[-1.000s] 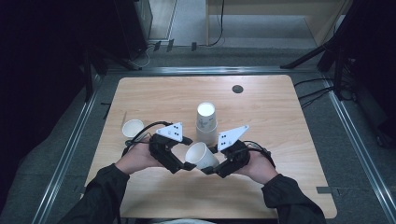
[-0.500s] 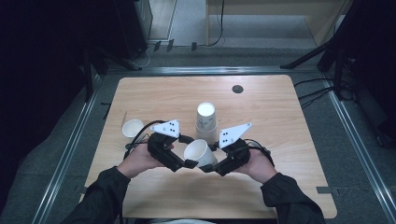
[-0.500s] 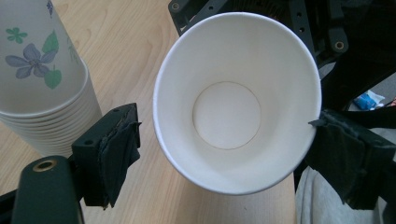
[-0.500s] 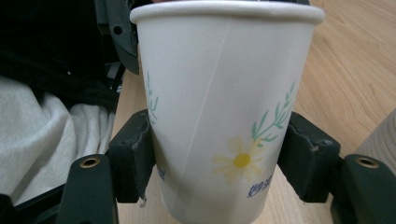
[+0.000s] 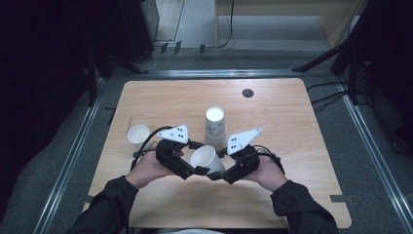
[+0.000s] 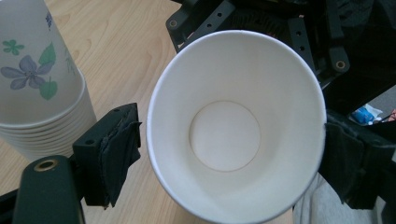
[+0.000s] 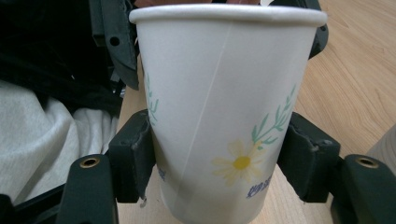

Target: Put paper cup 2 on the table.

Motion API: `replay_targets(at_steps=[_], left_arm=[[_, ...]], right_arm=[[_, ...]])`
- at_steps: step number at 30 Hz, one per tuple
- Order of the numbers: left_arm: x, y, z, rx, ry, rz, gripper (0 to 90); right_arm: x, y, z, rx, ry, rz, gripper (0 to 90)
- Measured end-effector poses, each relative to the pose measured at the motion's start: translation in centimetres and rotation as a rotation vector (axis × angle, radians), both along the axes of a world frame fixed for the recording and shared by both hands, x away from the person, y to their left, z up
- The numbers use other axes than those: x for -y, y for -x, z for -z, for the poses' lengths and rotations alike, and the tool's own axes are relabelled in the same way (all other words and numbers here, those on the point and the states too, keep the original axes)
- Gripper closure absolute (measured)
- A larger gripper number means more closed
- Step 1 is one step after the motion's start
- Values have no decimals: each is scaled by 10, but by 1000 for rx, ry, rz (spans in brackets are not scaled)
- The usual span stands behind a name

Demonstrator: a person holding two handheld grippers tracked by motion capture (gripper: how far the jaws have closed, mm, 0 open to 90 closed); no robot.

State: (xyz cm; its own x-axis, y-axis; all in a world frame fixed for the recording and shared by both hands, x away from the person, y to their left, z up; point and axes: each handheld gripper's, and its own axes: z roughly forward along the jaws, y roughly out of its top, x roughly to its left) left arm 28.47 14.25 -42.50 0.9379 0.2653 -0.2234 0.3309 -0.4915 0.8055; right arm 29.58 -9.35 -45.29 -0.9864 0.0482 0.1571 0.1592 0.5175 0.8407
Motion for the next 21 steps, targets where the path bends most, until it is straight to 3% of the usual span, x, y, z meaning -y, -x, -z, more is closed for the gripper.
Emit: replay_targets(at_steps=[9, 12, 21], left_arm=[[3, 1, 2, 1, 17, -4, 158], [3, 1, 2, -2, 27, 4, 211], [4, 3, 2, 18, 12, 7, 248]], right_arm=[[-2, 0, -1, -6, -9, -1, 337], [-2, 0, 0, -12, -6, 2, 337], [-2, 0, 1, -34, -1, 0, 337]])
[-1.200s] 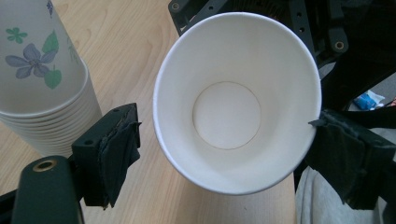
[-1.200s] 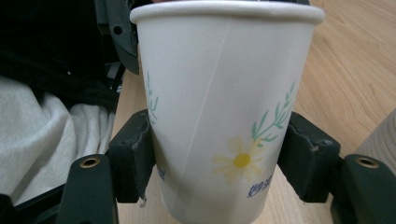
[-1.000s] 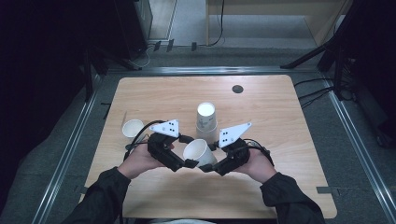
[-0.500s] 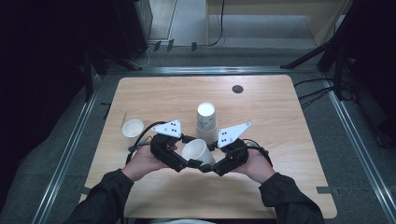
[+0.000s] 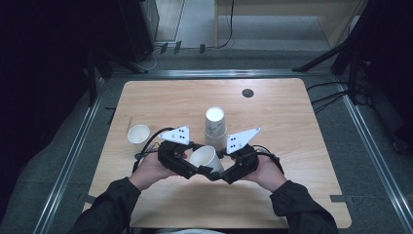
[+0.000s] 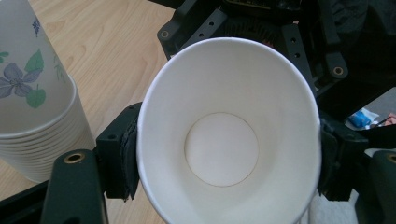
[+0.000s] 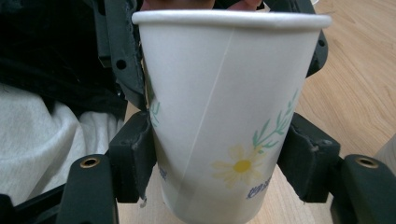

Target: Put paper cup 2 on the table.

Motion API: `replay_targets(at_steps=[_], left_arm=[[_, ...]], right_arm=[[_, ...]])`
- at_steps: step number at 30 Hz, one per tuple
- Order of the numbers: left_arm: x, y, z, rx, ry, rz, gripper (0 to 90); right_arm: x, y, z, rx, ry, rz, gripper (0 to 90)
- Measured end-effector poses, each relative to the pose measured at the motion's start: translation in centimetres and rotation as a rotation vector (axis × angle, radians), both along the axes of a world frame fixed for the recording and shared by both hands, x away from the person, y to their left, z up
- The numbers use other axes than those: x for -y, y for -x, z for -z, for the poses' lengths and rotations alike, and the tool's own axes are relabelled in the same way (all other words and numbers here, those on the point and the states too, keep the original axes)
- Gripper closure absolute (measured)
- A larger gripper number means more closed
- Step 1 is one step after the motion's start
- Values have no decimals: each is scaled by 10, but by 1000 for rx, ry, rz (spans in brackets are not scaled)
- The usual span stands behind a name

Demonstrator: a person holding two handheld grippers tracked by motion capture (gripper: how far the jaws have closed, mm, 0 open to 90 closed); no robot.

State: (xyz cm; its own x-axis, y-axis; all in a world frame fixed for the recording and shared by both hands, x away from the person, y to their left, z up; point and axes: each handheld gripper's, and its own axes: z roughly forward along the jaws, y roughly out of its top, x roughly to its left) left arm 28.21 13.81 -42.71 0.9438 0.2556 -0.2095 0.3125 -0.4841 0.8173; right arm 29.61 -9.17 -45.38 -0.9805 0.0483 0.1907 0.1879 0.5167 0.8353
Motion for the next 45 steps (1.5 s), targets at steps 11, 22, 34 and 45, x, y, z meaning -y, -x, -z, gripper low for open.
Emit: replay_targets(at_steps=[11, 22, 34, 45], left_arm=[[-6, 0, -4, 11, 3, -2, 268], [-25, -6, -10, 28, -2, -69, 270], [-35, -7, -7, 58, -64, -104, 270], [-49, -5, -5, 61, -89, -148, 268]], right_arm=[[0, -2, 9, -21, 27, 18, 255], [3, 2, 24, 34, 123, 76, 226], [20, -4, 23, 66, 186, 204, 230], [55, -10, 13, 95, 158, 316, 229]])
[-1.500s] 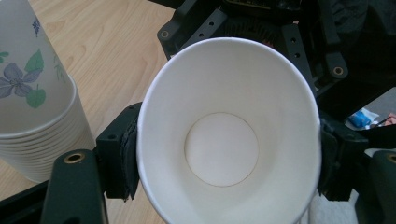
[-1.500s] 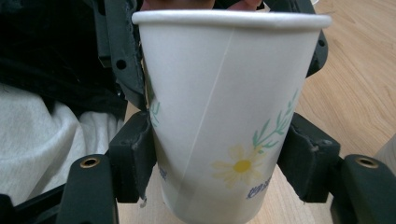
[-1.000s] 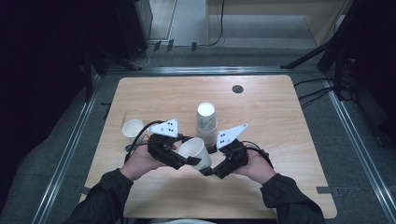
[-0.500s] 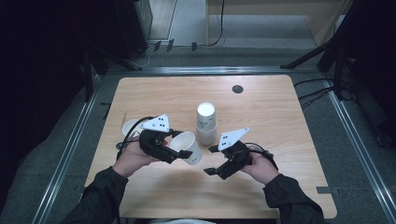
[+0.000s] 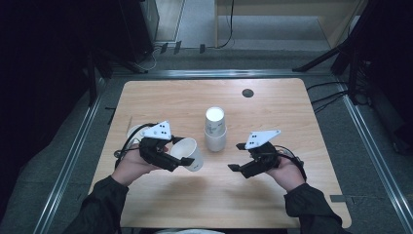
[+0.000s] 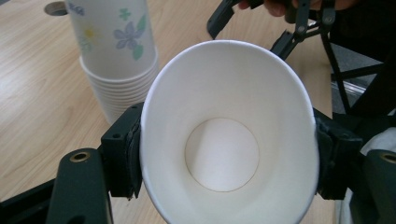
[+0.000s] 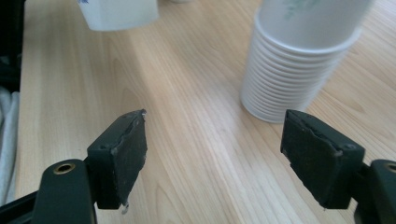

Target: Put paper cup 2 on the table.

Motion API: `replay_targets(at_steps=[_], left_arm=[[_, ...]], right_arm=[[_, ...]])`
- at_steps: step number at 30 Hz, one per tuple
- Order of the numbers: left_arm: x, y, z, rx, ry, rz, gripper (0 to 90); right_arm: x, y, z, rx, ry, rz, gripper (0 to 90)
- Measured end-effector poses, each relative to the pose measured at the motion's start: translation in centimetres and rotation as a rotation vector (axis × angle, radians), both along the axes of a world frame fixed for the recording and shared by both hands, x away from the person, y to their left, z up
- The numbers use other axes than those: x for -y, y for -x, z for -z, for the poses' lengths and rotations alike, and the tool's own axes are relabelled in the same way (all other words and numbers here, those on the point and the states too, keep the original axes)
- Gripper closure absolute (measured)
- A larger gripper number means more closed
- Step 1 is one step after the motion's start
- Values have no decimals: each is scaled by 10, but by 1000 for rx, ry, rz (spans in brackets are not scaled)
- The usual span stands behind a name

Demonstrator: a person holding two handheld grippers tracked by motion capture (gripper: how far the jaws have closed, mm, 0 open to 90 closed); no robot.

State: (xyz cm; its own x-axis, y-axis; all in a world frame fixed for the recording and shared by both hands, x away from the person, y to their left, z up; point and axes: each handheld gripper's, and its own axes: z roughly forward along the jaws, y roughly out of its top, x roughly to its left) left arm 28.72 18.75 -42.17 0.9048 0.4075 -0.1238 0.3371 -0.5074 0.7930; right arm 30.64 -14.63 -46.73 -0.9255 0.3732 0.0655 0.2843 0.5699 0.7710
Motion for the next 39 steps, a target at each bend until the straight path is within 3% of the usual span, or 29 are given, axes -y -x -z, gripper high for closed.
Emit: replay_targets(at_steps=[9, 17, 39], left_arm=[[-14, 2, 3, -8, -23, -40, 266], [-24, 6, 7, -8, -42, -65, 266], [-54, 21, 14, -19, -84, -124, 262]], right_arm=[[13, -4, -2, -5, -5, 55, 229], [22, -14, -9, 31, -38, 98, 229], [20, -38, -9, 18, -41, 109, 229]])
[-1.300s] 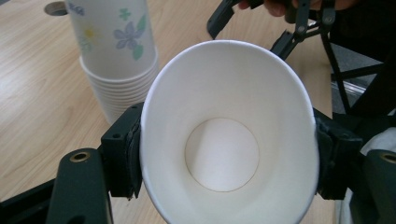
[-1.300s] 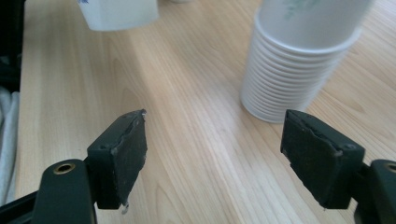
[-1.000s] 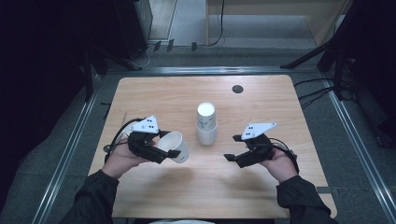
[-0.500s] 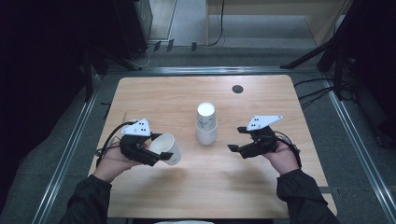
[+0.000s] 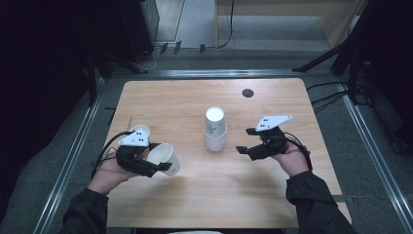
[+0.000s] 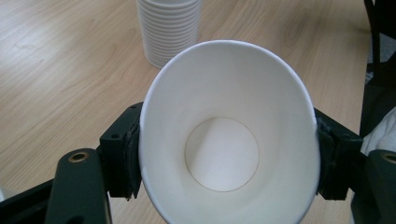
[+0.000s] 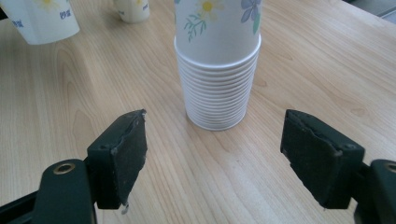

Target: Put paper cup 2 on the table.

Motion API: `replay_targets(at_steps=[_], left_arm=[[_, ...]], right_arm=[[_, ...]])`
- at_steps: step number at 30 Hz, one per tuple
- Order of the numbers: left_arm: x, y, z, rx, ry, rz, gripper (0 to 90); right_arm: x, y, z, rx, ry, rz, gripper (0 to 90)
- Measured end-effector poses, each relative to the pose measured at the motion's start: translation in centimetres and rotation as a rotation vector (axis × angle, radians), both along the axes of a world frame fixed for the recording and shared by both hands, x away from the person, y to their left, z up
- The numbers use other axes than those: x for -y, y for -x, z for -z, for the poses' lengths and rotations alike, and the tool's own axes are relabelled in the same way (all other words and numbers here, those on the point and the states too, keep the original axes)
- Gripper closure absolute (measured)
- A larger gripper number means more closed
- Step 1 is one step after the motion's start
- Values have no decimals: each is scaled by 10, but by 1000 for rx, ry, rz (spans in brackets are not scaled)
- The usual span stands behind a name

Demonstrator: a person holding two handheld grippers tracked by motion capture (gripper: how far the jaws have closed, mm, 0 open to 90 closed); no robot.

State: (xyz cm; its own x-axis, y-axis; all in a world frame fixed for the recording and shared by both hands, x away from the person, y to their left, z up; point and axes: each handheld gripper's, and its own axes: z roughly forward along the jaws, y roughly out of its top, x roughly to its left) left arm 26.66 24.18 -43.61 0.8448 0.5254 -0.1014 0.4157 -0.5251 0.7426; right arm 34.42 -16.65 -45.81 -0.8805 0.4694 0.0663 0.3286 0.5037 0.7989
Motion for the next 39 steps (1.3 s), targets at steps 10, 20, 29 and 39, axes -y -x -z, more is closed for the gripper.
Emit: replay_targets(at_steps=[10, 20, 29, 39], left_arm=[[-18, 4, 5, -9, -12, -58, 261], [-30, 5, 12, -17, -40, -102, 258], [-42, -2, 21, -36, -69, -158, 252], [-41, -11, 35, -56, -133, -179, 243]], right_arm=[[-5, -9, 1, -9, 9, -3, 229], [-11, -13, 1, -9, 8, -15, 229], [-12, -13, 3, -11, 18, -21, 229], [-15, -12, 4, -11, 35, -34, 229]])
